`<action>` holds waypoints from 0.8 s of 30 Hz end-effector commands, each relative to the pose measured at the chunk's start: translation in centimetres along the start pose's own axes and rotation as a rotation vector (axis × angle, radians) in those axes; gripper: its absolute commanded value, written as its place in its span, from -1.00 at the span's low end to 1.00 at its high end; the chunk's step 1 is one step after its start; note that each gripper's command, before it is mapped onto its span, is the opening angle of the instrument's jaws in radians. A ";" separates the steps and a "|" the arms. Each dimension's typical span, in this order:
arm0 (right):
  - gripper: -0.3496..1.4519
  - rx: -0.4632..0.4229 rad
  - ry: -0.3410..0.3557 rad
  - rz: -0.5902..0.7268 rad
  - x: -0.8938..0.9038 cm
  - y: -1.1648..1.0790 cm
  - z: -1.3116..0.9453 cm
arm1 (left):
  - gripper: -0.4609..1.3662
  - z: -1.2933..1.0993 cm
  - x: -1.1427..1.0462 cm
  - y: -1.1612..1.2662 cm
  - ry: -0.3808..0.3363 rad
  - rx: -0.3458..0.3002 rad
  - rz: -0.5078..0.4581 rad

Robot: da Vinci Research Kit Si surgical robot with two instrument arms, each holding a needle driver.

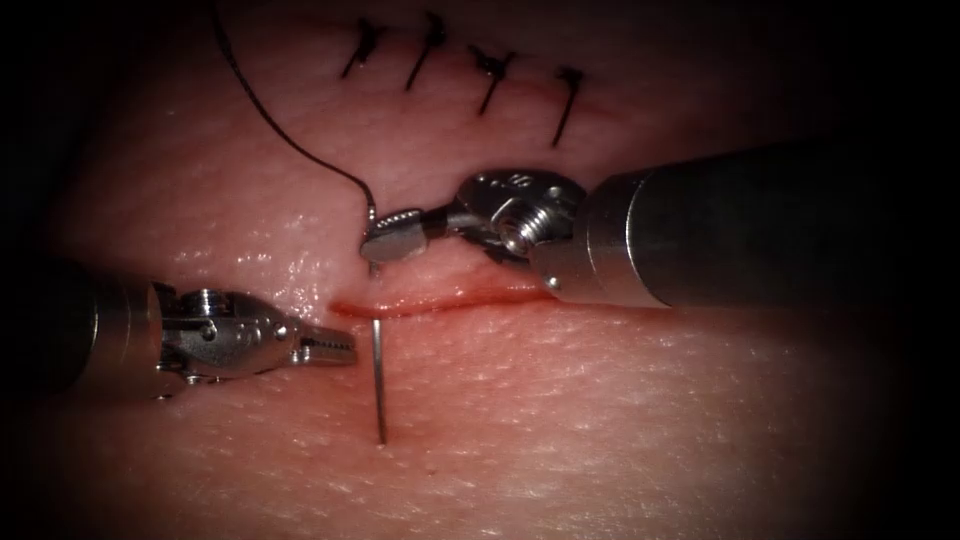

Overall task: Wound Closure
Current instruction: Extract the needle from the tissue with the left tool

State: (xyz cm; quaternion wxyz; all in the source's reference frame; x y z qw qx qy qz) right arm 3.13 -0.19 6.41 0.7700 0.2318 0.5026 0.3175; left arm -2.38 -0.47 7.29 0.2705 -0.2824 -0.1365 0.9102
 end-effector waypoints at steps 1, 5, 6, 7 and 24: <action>0.62 -0.034 0.026 -0.008 -0.02 0.07 -0.04 | -0.55 0.00 0.00 0.00 0.000 0.002 0.001; 0.77 -0.096 0.128 -0.084 0.08 0.25 -0.18 | -0.52 0.00 0.00 0.01 0.001 0.004 0.018; 0.81 -0.111 0.146 -0.087 0.09 0.27 -0.21 | -0.51 0.00 0.00 0.01 0.001 0.004 0.018; 0.85 -0.127 0.158 -0.091 0.10 0.29 -0.25 | -0.51 -0.01 0.00 0.01 0.001 0.004 0.023; 0.45 -0.008 0.143 -0.072 -0.05 0.09 -0.50 | -0.02 -0.13 0.07 0.22 0.198 0.120 0.287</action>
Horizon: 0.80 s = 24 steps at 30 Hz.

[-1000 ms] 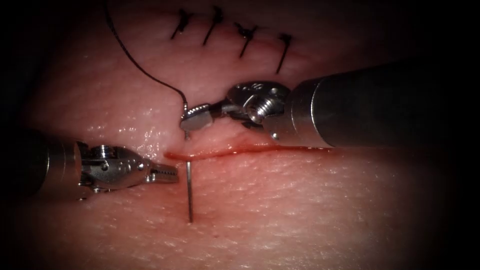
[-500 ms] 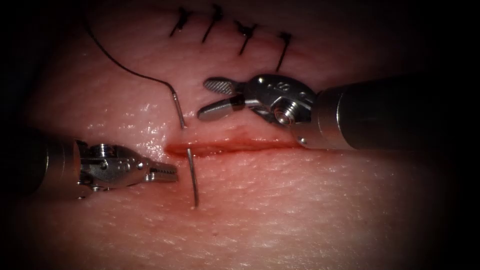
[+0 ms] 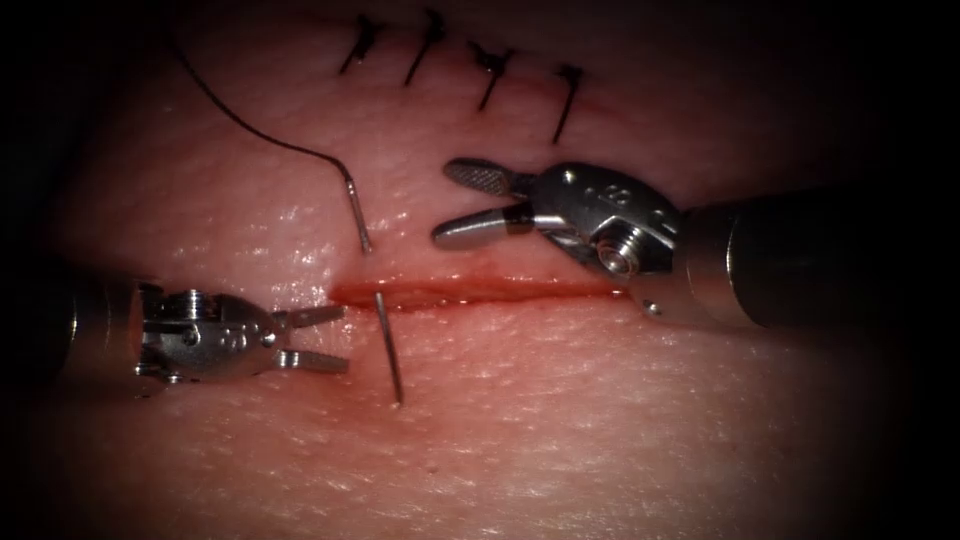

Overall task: Wound Closure
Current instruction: Extract the needle from the tissue with the left tool

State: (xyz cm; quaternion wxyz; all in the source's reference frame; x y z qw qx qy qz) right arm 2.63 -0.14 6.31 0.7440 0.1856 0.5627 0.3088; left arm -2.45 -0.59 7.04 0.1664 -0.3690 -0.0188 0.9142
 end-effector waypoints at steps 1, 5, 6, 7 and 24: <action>0.45 0.005 -0.001 -0.001 0.00 0.00 0.00 | 0.07 0.02 -0.03 0.04 0.023 0.023 0.013; 0.45 0.006 -0.001 -0.003 -0.02 -0.01 0.00 | 0.34 0.03 -0.04 0.18 0.109 -0.017 0.013; 0.45 0.006 -0.001 -0.004 -0.02 0.00 0.00 | 0.35 0.03 -0.03 0.19 0.119 -0.016 0.013; 0.45 0.003 0.000 -0.004 -0.03 0.00 0.00 | 0.34 0.03 -0.01 0.20 0.134 -0.012 0.012; 0.41 -0.033 0.006 -0.006 -0.12 -0.01 -0.13 | 0.60 0.25 0.33 0.22 0.214 0.009 0.015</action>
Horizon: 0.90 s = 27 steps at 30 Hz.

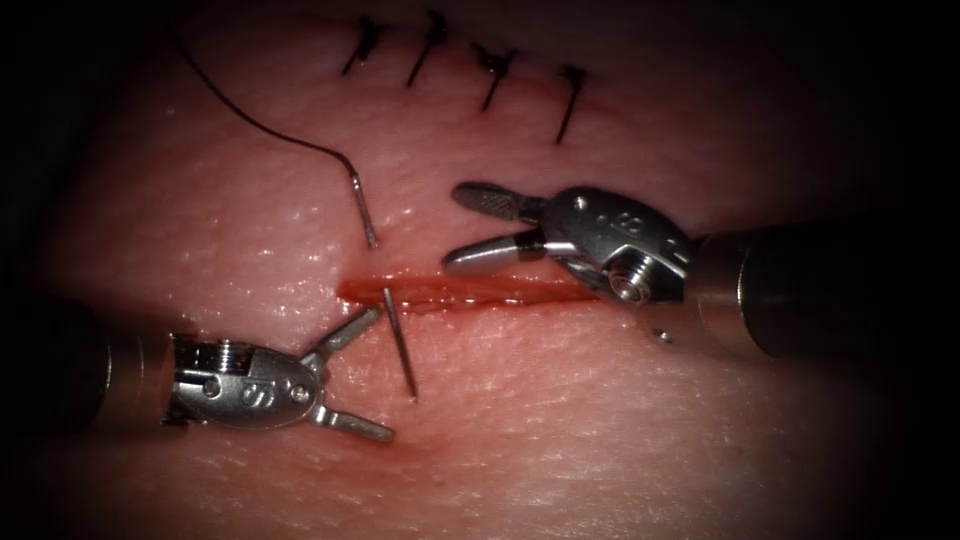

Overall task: Wound Closure
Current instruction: Extract the needle from the tissue with the left tool

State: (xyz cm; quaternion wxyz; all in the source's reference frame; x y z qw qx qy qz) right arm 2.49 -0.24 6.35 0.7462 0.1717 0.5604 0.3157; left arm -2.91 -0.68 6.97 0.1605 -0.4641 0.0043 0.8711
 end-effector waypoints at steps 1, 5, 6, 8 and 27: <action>0.41 -0.002 0.001 0.000 0.00 0.00 -0.01 | 0.59 0.01 0.02 0.00 0.003 0.006 -0.003; 0.40 -0.003 0.001 0.004 -0.02 -0.01 0.00 | 0.57 0.06 0.08 -0.01 0.025 0.020 -0.006; 0.40 -0.003 0.002 0.003 -0.02 -0.01 0.01 | 0.55 0.07 0.10 -0.01 0.031 0.022 -0.002; 0.40 -0.004 0.002 0.002 -0.03 -0.01 0.01 | 0.52 0.09 0.12 -0.02 0.034 0.024 0.002; 0.33 -0.011 0.003 0.003 -0.02 0.00 0.01 | -0.88 0.14 0.07 -0.15 0.058 0.002 -0.166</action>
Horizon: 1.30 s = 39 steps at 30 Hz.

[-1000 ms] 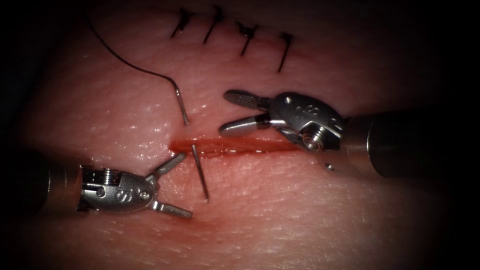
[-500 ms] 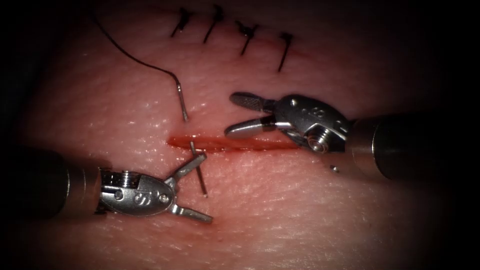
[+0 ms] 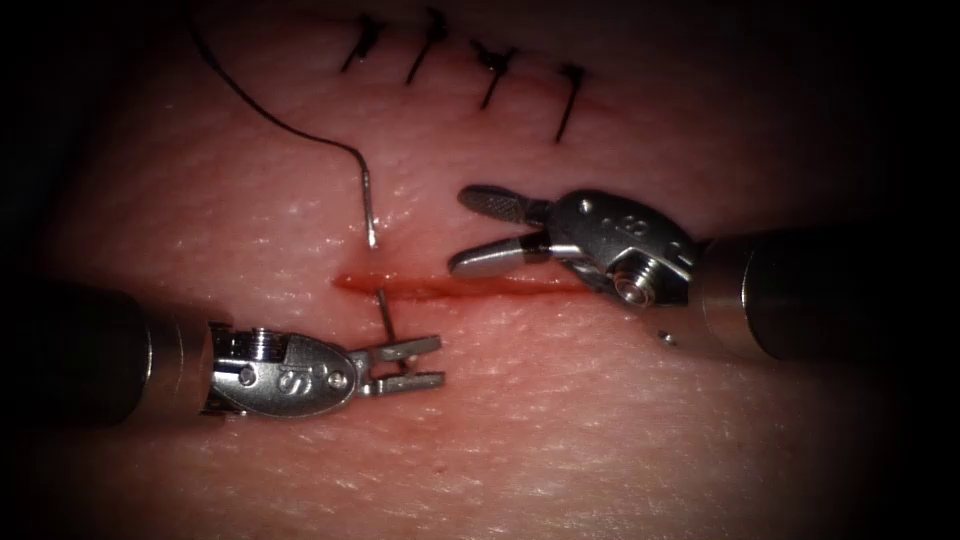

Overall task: Wound Closure
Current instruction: Extract the needle from the tissue with the left tool

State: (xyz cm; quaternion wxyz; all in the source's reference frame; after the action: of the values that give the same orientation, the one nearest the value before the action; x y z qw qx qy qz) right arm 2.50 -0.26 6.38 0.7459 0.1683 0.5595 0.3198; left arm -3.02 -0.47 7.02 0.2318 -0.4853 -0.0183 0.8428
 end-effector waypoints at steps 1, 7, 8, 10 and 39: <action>0.32 -0.001 0.000 0.000 0.00 0.00 0.00 | -0.88 -0.02 0.00 0.02 0.002 -0.027 -0.035; 0.30 -0.001 0.000 0.000 0.00 0.00 0.00 | -0.88 -0.07 0.04 0.02 0.016 -0.101 -0.176; 0.29 -0.001 0.000 0.000 0.00 0.00 0.00 | -0.88 -0.08 0.06 0.01 0.017 -0.117 -0.198; 0.30 -0.001 0.000 0.000 0.00 0.00 0.00 | -0.88 -0.11 0.12 0.01 0.032 -0.155 -0.249; 0.29 0.000 0.000 0.000 -0.01 -0.03 -0.01 | -0.88 -0.29 0.42 -0.04 0.143 -0.322 -0.367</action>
State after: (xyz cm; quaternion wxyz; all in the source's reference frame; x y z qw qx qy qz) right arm 2.50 -0.29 6.36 0.7459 0.1681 0.5595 0.3200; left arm -2.96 -0.32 6.53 0.3001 -0.5637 -0.2191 0.7377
